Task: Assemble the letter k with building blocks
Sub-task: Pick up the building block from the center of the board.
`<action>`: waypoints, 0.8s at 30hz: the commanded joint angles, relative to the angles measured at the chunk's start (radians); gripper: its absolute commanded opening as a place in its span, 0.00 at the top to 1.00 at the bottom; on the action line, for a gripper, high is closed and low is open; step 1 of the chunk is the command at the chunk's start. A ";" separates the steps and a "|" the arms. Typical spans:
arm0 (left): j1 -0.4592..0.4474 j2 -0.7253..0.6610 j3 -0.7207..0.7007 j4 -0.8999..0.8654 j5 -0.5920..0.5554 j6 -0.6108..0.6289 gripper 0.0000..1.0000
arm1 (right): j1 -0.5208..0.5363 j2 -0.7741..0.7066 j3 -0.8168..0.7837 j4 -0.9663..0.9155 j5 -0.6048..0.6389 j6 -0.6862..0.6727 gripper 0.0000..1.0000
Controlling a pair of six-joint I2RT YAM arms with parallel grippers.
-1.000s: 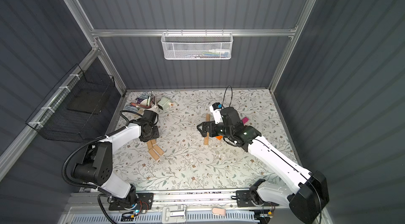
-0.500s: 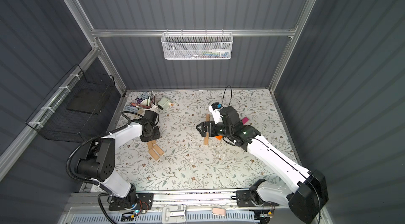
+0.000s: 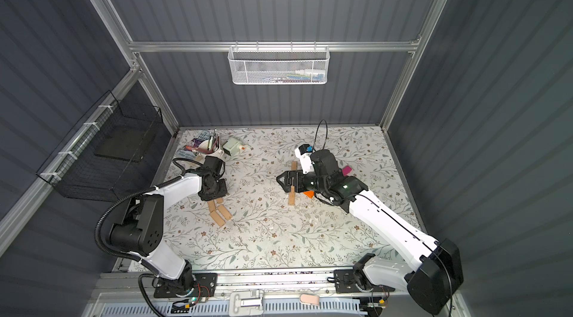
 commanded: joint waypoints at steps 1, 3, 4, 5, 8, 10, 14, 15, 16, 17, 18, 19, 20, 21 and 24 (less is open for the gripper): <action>0.006 0.026 -0.002 -0.011 0.020 0.005 0.66 | 0.006 -0.003 0.025 -0.005 -0.005 0.011 0.01; 0.006 0.029 -0.002 -0.013 0.020 0.004 0.66 | 0.006 -0.008 0.025 -0.006 -0.006 0.015 0.01; 0.006 0.033 -0.002 -0.015 0.021 0.004 0.66 | 0.007 -0.011 0.026 -0.006 -0.005 0.016 0.01; 0.006 0.036 -0.003 -0.017 0.022 0.004 0.66 | 0.006 -0.012 0.025 -0.006 -0.005 0.018 0.01; 0.006 0.032 -0.009 -0.012 0.026 0.004 0.66 | 0.007 -0.019 0.022 -0.003 -0.005 0.023 0.01; 0.006 0.019 -0.015 -0.004 0.029 0.005 0.71 | 0.006 -0.024 0.019 -0.002 -0.002 0.026 0.01; 0.006 -0.015 -0.012 -0.009 0.049 0.024 0.83 | 0.005 -0.029 0.015 -0.002 -0.001 0.036 0.01; 0.006 -0.030 -0.010 -0.013 0.066 0.030 0.84 | 0.006 -0.029 0.015 -0.002 -0.002 0.040 0.01; 0.006 -0.045 -0.005 -0.014 0.085 0.035 0.85 | 0.006 -0.031 0.016 -0.001 -0.002 0.044 0.01; 0.005 -0.063 0.002 -0.016 0.104 0.033 0.85 | 0.006 -0.031 0.016 -0.002 0.001 0.049 0.01; 0.003 -0.083 0.010 -0.017 0.121 0.026 0.86 | 0.006 -0.036 0.013 -0.002 0.005 0.052 0.01; -0.007 -0.099 0.021 -0.013 0.138 0.021 0.86 | 0.006 -0.038 0.012 0.000 0.012 0.059 0.01; -0.021 -0.108 0.036 -0.011 0.141 0.017 0.86 | 0.006 -0.042 0.007 0.000 0.023 0.064 0.01; -0.041 -0.111 0.059 -0.012 0.134 0.019 0.86 | 0.006 -0.044 0.003 0.000 0.033 0.069 0.01; -0.142 -0.063 0.162 -0.031 0.085 0.031 0.87 | 0.006 -0.055 -0.008 -0.006 0.066 0.086 0.01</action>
